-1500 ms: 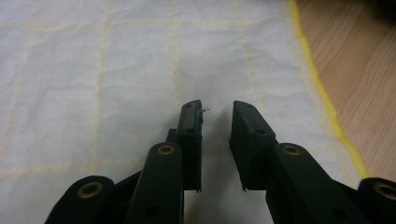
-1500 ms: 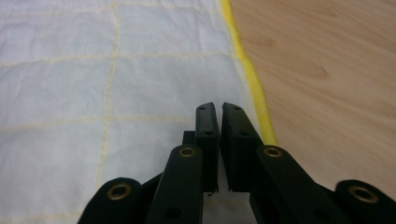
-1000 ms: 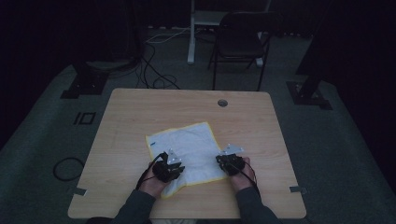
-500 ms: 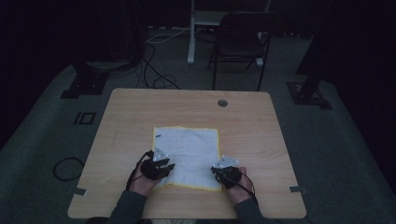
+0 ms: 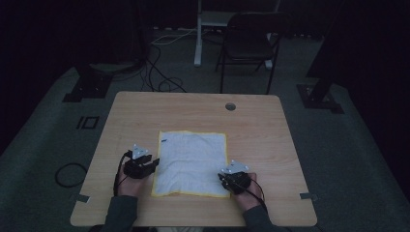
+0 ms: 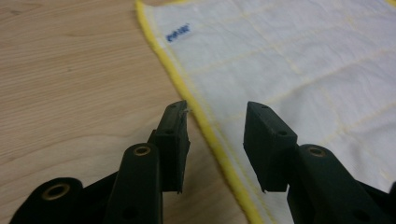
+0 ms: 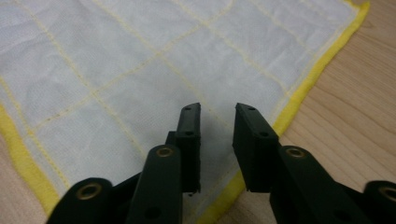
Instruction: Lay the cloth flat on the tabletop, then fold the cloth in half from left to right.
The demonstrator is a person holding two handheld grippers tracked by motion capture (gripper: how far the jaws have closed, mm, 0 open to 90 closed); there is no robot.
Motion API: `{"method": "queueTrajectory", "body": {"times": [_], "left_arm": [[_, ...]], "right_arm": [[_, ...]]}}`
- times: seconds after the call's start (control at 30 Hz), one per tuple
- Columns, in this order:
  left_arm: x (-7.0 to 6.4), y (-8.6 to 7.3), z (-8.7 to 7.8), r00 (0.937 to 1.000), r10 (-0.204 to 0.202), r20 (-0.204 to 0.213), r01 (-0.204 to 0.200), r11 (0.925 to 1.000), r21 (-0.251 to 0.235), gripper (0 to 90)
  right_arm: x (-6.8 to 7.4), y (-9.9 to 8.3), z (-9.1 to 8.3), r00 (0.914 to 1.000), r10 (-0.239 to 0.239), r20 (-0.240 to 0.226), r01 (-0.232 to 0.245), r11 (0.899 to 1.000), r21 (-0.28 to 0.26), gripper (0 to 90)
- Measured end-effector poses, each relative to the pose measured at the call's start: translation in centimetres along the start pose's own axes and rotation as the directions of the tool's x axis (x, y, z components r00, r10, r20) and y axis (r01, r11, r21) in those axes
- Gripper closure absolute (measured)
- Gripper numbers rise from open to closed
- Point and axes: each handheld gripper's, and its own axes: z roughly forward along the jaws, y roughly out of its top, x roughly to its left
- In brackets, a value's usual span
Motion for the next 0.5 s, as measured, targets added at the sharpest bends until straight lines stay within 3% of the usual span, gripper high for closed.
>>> {"method": "queueTrajectory", "body": {"times": [0.1,0.33,0.5], "left_arm": [[0.3,0.1,0.4,0.9995,-0.031,-0.002,0.031,0.9995,0.003,60.2],[0.0,0.3,1.5,0.9989,-0.043,-0.022,0.043,0.9989,0.021,55.6],[-0.4,0.3,2.3,0.9992,-0.025,-0.031,0.027,0.9984,0.050,54.4]], "right_arm": [[0.0,0.0,-0.1,1.0000,-0.002,0.007,0.002,1.000,-0.013,67.2],[-0.2,0.3,-0.5,0.9996,0.018,0.022,-0.017,0.998,-0.063,62.3],[-0.5,0.5,-0.8,0.9984,0.029,0.048,-0.024,0.995,-0.099,59.5]]}}
